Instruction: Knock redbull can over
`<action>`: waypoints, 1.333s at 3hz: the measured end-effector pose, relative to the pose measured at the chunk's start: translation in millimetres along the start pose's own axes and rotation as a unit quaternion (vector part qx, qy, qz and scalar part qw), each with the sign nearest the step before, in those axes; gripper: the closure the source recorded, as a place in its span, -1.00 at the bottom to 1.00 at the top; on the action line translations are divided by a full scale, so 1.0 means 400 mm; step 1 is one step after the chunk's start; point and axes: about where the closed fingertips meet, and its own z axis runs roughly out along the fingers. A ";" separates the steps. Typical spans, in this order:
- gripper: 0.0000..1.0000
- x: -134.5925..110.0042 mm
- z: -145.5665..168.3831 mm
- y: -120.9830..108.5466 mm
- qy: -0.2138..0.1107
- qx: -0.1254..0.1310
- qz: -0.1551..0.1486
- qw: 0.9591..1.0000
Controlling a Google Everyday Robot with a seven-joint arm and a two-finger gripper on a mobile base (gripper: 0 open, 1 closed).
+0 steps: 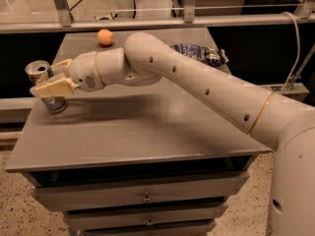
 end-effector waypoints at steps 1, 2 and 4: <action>0.50 -0.004 -0.015 -0.009 -0.006 0.006 0.001 1.000; 0.93 -0.053 -0.119 -0.033 0.028 0.027 -0.037 0.999; 1.00 -0.022 -0.419 -0.026 0.259 0.031 -0.139 0.955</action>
Offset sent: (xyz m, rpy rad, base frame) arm 0.0262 -0.1238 0.0753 -0.2107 -0.2544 -0.0376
